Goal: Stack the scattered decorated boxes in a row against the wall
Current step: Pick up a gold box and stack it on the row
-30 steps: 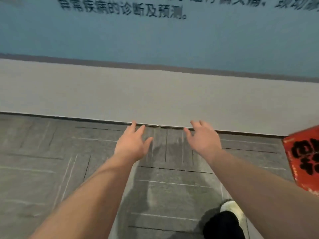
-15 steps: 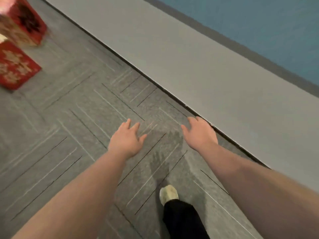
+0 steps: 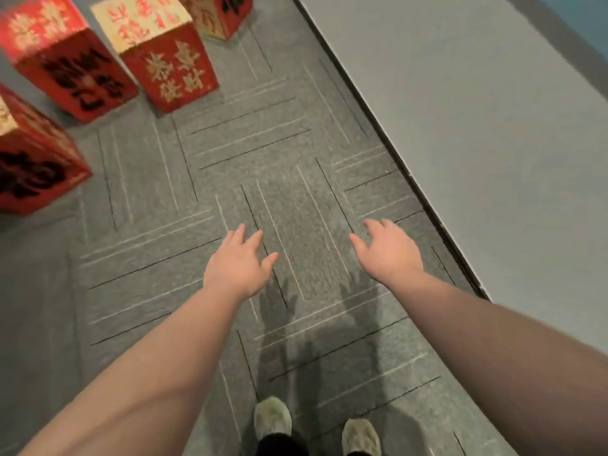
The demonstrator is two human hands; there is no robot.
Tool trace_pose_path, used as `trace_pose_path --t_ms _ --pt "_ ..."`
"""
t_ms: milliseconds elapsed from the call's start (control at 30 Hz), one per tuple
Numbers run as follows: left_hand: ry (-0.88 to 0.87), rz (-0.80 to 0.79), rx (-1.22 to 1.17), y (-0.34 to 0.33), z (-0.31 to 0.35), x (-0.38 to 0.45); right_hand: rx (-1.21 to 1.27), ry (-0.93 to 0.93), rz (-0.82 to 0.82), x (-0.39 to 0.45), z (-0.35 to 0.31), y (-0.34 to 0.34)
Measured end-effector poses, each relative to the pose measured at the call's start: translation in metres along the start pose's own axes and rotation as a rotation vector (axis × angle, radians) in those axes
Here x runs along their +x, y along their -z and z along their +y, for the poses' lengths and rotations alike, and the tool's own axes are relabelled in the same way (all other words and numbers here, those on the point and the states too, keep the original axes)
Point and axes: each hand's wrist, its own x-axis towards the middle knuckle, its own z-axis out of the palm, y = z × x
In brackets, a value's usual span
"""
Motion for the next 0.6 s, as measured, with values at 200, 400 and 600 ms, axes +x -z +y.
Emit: trace_pose_path --t_ms 200,400,600 --pt "0.106 0.015 -0.113 0.040 -0.080 0.065 -0.089 0.120 -0.056 0.063 -0.113 -0.005" --pt "0.126 0.043 -0.180 0.110 -0.152 0.156 -0.104 0.124 -0.030 0.150 -0.226 0.000" --pt "0.200 0.064 -0.140 0.171 -0.216 0.227 -0.102 0.193 -0.044 0.224 -0.330 0.001"
